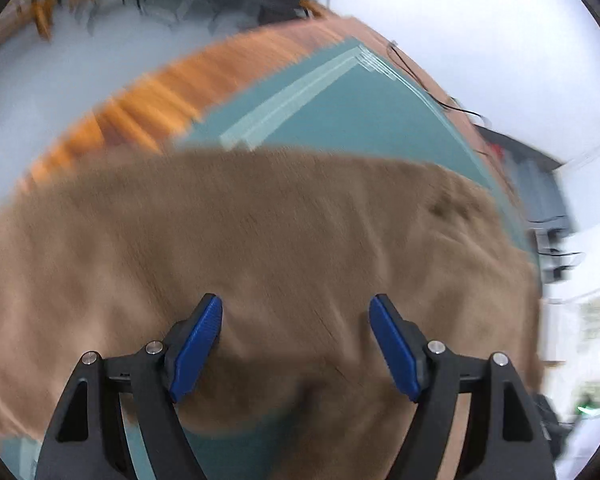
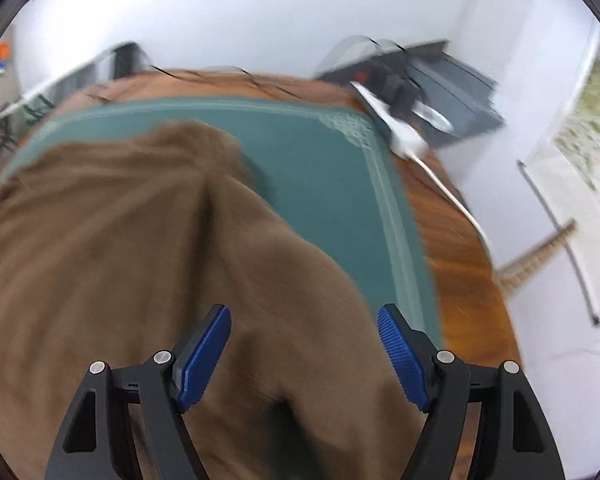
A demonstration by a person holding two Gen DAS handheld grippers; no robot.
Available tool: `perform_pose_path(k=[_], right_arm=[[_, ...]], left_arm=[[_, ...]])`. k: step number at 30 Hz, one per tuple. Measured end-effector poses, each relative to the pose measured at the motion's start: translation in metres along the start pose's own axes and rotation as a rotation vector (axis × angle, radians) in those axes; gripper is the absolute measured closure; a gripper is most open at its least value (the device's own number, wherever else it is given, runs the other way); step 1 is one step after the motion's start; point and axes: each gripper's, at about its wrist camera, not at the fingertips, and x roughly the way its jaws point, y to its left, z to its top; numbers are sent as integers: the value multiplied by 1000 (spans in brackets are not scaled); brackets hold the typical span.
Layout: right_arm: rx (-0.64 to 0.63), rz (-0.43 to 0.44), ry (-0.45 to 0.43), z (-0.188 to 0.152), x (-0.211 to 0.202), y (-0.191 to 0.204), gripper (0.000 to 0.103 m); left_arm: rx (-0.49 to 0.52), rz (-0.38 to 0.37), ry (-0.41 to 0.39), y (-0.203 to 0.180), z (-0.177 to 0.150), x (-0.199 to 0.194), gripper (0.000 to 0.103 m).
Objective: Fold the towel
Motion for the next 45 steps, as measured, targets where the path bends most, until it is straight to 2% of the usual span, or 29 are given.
perform_pose_path(k=[4, 6, 9, 12, 16, 19, 23, 25, 28, 29, 31, 33, 35, 38, 39, 42, 43, 45], right_arm=[[36, 28, 54, -13, 4, -21, 25], [30, 44, 66, -17, 2, -24, 25], [-17, 62, 97, -23, 1, -23, 25], [-82, 59, 132, -25, 0, -20, 25], [-145, 17, 149, -27, -5, -18, 25], [-255, -32, 179, -33, -5, -11, 25], [-331, -46, 216, -40, 0, -6, 25], [-326, -54, 208, -37, 6, -6, 25], [-300, -66, 189, -29, 17, -5, 25], [-289, -85, 176, -24, 21, -5, 25], [-262, -160, 146, -15, 27, -9, 25], [-209, -263, 113, -7, 30, -21, 25], [-114, -345, 92, 1, 33, -46, 25], [13, -408, 95, 8, 39, -83, 25], [-3, -444, 91, 10, 39, -85, 25], [-112, -563, 59, 12, 36, -80, 25], [-125, -575, 48, 13, 34, -79, 25], [-79, -544, 59, 16, 31, -87, 25]], left_arm=[[138, 192, -90, -4, 16, 14, 23], [173, 221, -107, 1, 25, 17, 23], [163, 196, -98, 6, 35, 15, 23], [129, 82, -70, 15, 32, -2, 23], [74, -87, 31, 19, 17, -26, 23], [5, -214, 148, 26, -5, -40, 23], [-18, -295, 255, 12, -31, -37, 23], [-46, -335, 292, 3, -36, -24, 23], [-82, -349, 340, -13, -39, -5, 20], [-64, -347, 303, -18, -38, -9, 20], [-14, -277, 255, -27, -31, -7, 20], [-8, -234, 185, -28, -19, -5, 20], [2, -190, 119, -28, -6, -4, 21], [29, -146, 71, -29, 14, 1, 22], [40, -135, 59, -31, 21, 3, 23], [74, -54, 33, -39, 43, 9, 38], [67, -51, 26, -39, 50, 10, 41], [65, -43, 18, -40, 61, 10, 41]])
